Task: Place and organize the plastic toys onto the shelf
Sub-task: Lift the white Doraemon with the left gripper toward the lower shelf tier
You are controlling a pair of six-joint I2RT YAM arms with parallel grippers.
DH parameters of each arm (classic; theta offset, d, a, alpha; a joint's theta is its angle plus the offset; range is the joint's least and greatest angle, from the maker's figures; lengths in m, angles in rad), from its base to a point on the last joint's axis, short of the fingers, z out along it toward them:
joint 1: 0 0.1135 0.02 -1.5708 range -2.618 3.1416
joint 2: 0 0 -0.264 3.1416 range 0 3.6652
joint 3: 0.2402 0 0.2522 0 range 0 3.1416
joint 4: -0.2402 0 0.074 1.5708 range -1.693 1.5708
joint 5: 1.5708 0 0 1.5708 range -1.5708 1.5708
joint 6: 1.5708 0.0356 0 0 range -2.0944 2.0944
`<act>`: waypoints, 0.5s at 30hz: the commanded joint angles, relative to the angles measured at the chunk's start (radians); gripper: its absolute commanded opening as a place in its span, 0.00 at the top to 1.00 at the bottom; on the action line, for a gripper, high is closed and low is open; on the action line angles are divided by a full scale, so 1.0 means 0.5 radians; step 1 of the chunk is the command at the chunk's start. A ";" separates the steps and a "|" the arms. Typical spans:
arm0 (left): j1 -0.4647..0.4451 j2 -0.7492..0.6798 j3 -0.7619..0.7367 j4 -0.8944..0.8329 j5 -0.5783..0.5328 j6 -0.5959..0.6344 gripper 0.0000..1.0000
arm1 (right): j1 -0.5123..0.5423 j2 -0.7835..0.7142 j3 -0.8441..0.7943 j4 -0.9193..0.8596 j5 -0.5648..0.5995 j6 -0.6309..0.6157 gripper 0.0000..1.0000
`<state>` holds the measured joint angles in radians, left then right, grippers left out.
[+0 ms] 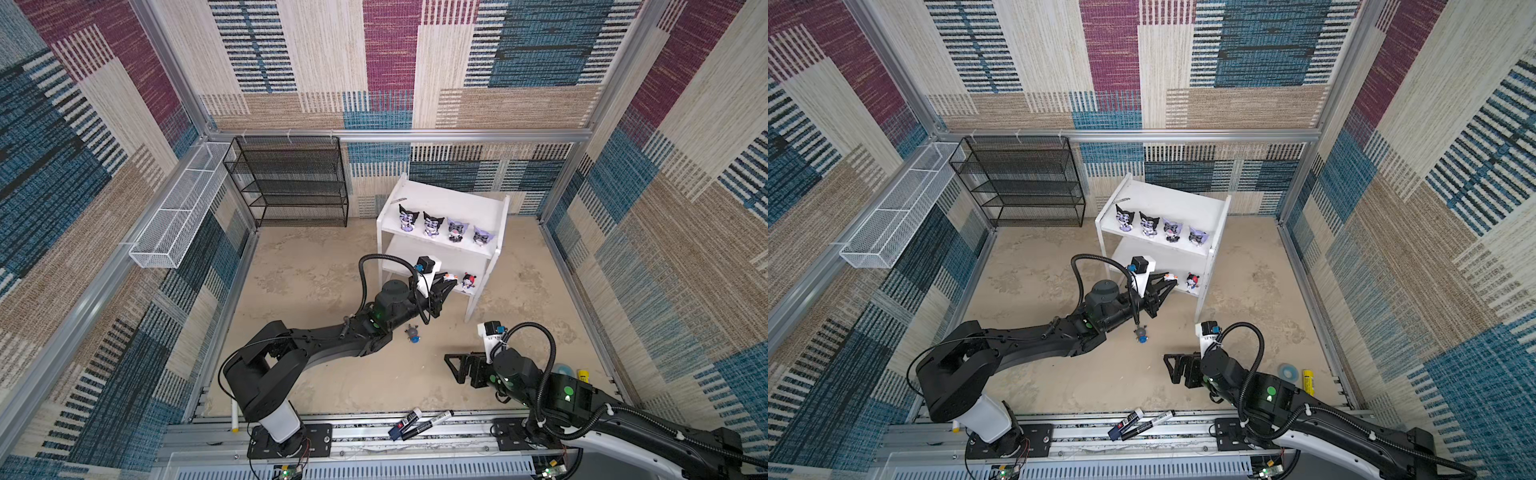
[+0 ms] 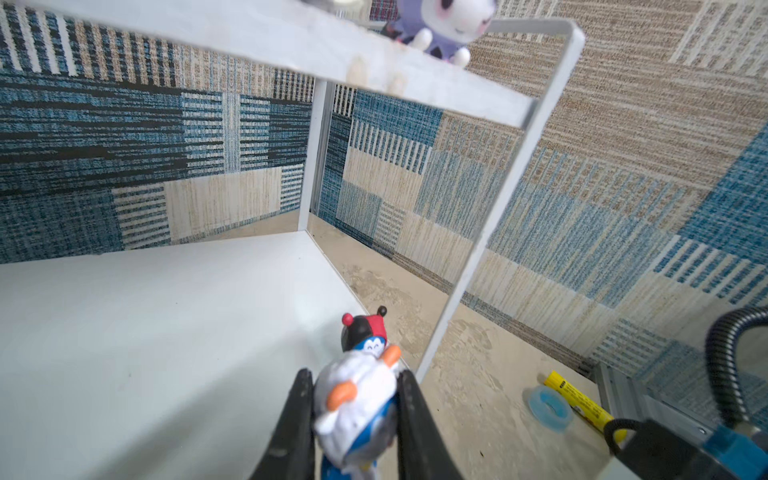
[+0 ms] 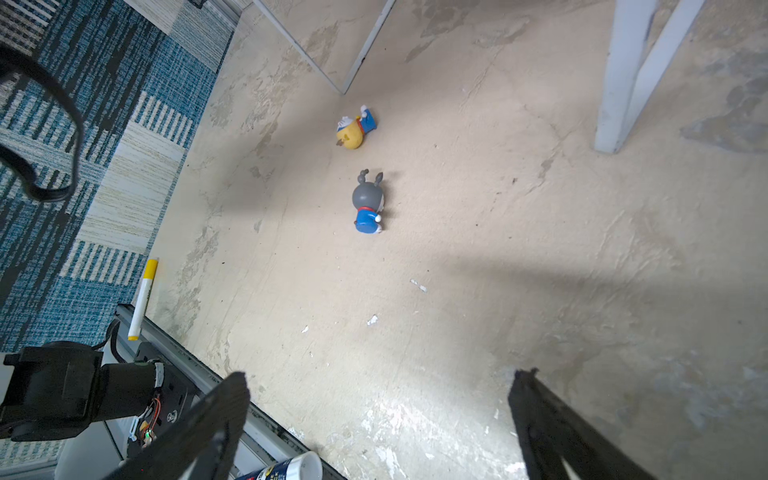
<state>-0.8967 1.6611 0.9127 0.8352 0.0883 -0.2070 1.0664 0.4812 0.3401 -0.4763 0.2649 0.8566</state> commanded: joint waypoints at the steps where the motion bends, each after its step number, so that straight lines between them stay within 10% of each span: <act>1: 0.022 0.059 0.037 0.160 0.022 0.012 0.99 | 0.001 -0.011 -0.005 0.020 0.013 0.020 0.00; 15: 0.070 0.296 0.144 0.223 0.118 -0.020 0.99 | 0.002 -0.036 -0.013 0.020 0.018 0.016 0.00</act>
<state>-0.8635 1.8004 0.9771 0.8852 0.1364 -0.2108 1.0664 0.4644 0.3340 -0.4767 0.2691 0.8566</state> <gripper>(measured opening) 0.221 0.995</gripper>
